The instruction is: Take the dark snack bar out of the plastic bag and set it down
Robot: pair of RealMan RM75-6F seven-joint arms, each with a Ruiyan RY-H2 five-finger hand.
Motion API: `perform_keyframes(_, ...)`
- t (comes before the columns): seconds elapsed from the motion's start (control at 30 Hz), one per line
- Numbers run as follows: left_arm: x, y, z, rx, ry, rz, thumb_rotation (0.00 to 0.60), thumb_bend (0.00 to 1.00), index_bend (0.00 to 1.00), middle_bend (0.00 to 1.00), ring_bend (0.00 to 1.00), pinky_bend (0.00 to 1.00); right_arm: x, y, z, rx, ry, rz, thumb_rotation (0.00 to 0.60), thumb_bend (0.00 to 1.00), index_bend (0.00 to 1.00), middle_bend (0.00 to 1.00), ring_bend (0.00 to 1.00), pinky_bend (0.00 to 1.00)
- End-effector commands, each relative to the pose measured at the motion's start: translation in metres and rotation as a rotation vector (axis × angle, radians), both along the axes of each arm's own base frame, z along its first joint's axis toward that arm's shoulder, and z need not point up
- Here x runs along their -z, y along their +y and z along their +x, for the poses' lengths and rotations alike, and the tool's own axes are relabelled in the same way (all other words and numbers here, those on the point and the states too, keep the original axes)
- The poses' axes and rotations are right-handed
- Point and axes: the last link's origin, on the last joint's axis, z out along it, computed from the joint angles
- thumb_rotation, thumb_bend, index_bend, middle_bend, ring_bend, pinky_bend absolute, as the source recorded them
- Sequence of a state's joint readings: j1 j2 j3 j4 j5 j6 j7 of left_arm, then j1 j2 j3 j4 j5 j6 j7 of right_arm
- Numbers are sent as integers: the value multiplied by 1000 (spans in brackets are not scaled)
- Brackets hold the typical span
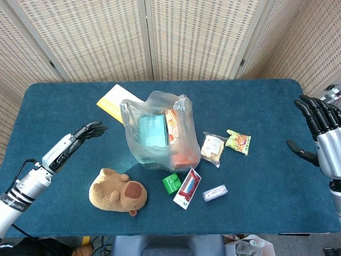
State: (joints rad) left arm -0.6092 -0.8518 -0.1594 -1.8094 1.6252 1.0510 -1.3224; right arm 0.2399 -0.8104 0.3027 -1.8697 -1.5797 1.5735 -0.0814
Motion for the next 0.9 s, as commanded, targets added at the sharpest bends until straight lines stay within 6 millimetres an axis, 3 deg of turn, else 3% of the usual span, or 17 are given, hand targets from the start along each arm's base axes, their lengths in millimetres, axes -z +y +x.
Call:
perform_keyframes(0.03, 3, 7, 6, 8, -17, -10, 82, 221, 67, 108, 107, 102, 1, -1, 0, -1, 4, 5, 600, 130, 118, 130, 147, 257)
perform_keyframes(0.17, 3, 11, 11, 17, -33, -16, 76, 222, 38, 63, 58, 102, 2, 0, 0, 0, 5, 8, 600, 129, 118, 130, 147, 250)
perform_keyframes(0.47, 7, 19, 25, 29, -83, -64, 75, 222, 34, 60, 63, 116, -3, -4, 3, -12, -2, -4, 600, 128, 118, 130, 147, 249)
perform_keyframes(0.67, 12, 24, 34, 56, -131, -119, 75, 222, 39, 61, 98, 166, -3, -18, 18, -50, 11, 6, 600, 127, 118, 130, 147, 249)
perform_keyframes(0.9, 17, 27, 42, 77, -181, -170, 76, 222, 50, 71, 132, 189, 9, -49, 46, -120, 32, 71, 600, 127, 118, 130, 142, 249)
